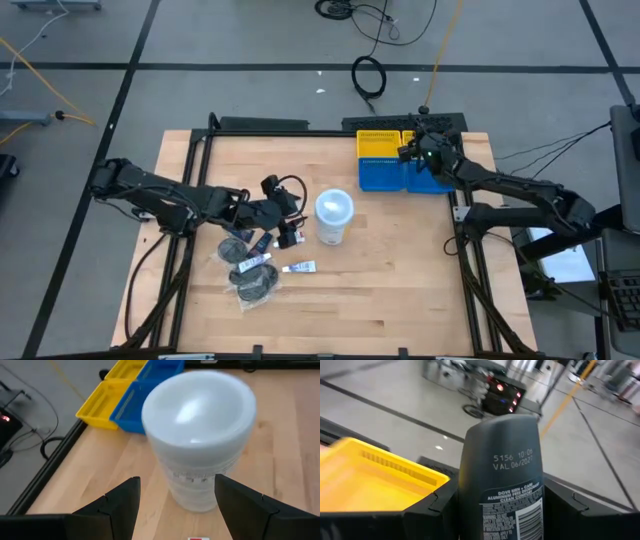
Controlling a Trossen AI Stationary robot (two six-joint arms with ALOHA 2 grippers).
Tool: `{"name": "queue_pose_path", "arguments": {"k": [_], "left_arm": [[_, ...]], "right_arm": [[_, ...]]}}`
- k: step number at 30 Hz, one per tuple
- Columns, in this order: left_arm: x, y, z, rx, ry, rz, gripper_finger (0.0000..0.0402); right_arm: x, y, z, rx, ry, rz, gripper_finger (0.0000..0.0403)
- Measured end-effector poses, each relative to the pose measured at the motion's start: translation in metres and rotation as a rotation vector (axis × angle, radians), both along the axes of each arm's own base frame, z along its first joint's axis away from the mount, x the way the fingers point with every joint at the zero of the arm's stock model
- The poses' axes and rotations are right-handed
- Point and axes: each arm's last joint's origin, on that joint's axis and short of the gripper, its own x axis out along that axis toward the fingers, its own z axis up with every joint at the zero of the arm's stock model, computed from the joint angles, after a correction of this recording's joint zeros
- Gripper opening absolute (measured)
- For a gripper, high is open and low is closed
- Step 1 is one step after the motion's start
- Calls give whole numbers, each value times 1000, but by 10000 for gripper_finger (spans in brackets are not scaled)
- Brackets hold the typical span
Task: Pick & Place Travel size toiletries
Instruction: Put the black deodorant into the right yellow bin
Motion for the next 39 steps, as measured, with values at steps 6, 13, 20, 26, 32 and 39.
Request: {"name": "queue_pose_path", "arguments": {"k": [6,13,20,26,32,39], "left_arm": [[-2,0,-2,-10,17,16,250],[-2,0,-3,-12,27,18,250],[-3,0,-3,-11,33,18,250],[-4,0,-4,-11,47,21,250],[-4,0,-5,-14,50,24,250],[-4,0,-5,-14,50,24,250]], "right_arm": [[-3,-19,-18,66,60,-31,190],[-9,-33,-33,111,97,-91,190],[-13,-43,-40,142,43,-115,190],[-17,-50,-50,177,48,-157,190],[-17,-51,-54,189,54,-160,200],[-17,-51,-54,189,53,-160,234]]}}
